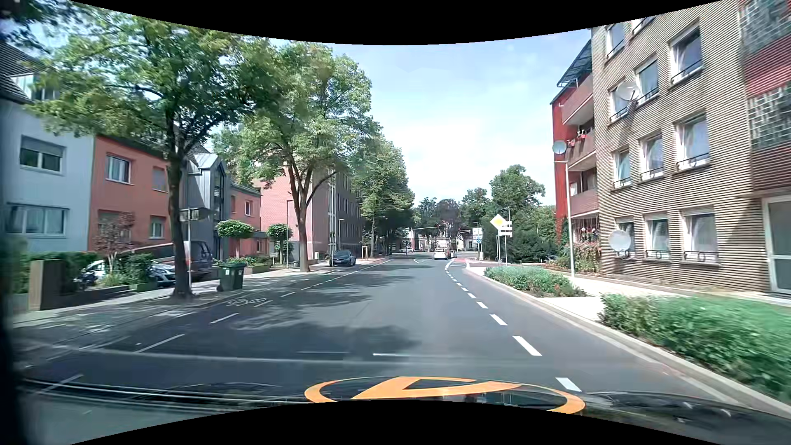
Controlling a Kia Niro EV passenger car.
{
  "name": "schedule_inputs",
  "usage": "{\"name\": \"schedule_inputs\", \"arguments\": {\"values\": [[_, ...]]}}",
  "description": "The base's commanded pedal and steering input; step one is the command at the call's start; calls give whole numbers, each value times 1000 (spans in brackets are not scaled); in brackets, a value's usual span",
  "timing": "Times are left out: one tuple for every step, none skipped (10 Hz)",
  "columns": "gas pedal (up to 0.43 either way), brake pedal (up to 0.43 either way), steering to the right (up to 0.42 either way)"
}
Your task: Follow the waypoints while adhering to traffic rules and regulations
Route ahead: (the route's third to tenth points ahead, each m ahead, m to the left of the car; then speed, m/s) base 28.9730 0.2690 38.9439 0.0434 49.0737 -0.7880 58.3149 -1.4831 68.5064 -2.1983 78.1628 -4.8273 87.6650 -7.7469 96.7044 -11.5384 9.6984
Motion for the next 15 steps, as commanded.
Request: {"name": "schedule_inputs", "arguments": {"values": [[0,0,4],[0,0,4],[0,0,4],[0,0,4],[0,6,4],[0,67,5],[0,152,6],[0,201,7],[0,226,7],[0,232,7],[0,226,7],[0,213,7],[0,171,8],[0,140,8],[0,104,8]]}}
